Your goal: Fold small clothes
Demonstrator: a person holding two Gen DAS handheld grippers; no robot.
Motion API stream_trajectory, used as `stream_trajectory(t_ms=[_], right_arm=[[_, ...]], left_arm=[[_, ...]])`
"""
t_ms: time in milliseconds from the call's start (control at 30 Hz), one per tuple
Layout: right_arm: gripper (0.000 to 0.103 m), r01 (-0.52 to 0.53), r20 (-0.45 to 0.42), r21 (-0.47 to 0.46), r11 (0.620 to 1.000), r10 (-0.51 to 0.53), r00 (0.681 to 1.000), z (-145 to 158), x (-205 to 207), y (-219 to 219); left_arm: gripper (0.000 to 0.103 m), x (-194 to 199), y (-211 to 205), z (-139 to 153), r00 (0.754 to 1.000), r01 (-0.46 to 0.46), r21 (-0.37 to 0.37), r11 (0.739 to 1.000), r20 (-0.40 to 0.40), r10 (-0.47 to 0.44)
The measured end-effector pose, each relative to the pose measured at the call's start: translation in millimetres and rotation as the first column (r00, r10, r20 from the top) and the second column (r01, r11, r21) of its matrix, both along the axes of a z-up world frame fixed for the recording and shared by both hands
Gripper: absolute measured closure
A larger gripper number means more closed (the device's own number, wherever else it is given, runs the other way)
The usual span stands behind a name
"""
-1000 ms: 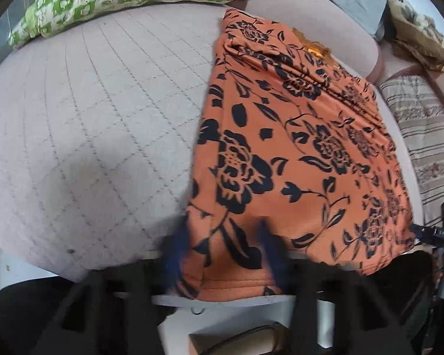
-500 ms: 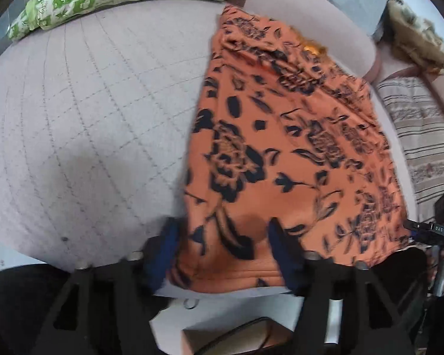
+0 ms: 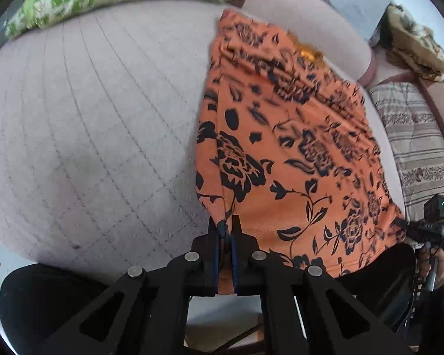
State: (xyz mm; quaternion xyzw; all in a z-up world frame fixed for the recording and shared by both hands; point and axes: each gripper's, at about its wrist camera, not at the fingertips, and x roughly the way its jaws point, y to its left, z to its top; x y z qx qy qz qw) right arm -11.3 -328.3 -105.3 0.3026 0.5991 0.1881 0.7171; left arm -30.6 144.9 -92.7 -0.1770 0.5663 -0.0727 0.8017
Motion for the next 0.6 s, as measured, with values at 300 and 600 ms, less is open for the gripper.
stream_trajectory(t_ms=[300, 600], right_arm=[[0.095, 0.030, 0.273, 0.240, 0.970, -0.097, 0.957, 83, 114, -4], [0.029, 0.217, 0.309, 0.087, 0.972, -0.234, 0.922, 42, 300, 11]], left_arm=[[0.097, 125, 17, 116, 0.940, -0.017, -0.109, 0.994, 0.336, 0.053], [0.030, 300, 14, 31, 0.949, -0.179, 0.106, 0.978, 0.282, 0.143]])
